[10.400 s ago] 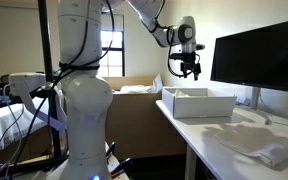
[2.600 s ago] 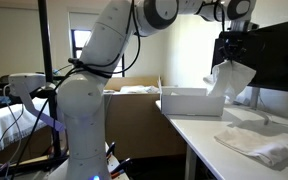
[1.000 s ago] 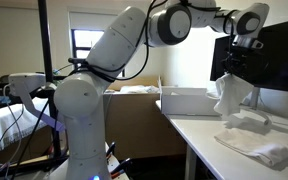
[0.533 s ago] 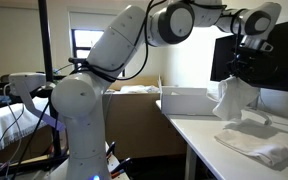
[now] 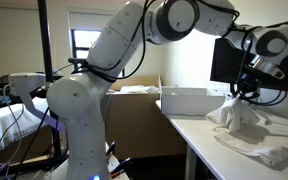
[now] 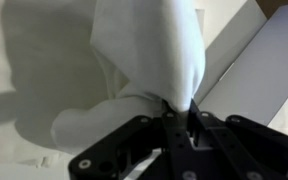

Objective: Remove one white cloth from the box, then put back the cloth in the box

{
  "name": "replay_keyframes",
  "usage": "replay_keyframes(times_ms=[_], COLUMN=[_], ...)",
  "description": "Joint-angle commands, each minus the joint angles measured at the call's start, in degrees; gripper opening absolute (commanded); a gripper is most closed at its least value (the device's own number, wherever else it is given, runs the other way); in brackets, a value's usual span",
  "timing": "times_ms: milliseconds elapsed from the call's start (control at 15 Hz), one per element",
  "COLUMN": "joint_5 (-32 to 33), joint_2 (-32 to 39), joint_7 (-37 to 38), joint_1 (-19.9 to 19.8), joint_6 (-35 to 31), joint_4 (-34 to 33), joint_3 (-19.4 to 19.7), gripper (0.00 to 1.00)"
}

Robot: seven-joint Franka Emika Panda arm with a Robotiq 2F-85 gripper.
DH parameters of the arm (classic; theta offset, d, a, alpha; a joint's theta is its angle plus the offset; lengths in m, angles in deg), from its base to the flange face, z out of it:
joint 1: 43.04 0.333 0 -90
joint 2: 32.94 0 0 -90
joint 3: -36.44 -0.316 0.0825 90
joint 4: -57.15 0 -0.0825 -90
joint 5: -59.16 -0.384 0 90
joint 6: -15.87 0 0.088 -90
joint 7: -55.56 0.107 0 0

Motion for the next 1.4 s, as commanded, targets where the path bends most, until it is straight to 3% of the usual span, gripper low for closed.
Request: replay_keyframes(times_ms=[0,400,667,1000,1067,1133,1333], joint_5=[-1.4,-0.1,0.9,0.9,0.6,0.7,1.6], joint_2=[-6.2,-11.1,-13.9,-15.2,-15.3,-15.2,-16.0], joint_7=[-0.9,0.5,1.6,2.6,2.9,2.8,3.6], joint_1=[-3.0,-0.7,0.7,3.1,3.6,4.0,6.0], joint_6=[-1.4,-5.6,-8.3,-8.1,-8.2,-8.1,-8.8], joint_4=[10.2,15.1,17.7,21.4,22.2,22.6,23.4], joint_3=[1.0,10.7,13.6,14.5,14.5,14.4,14.3], gripper=[0.06,0.06,0.06,0.05,0.38,0.39,0.58])
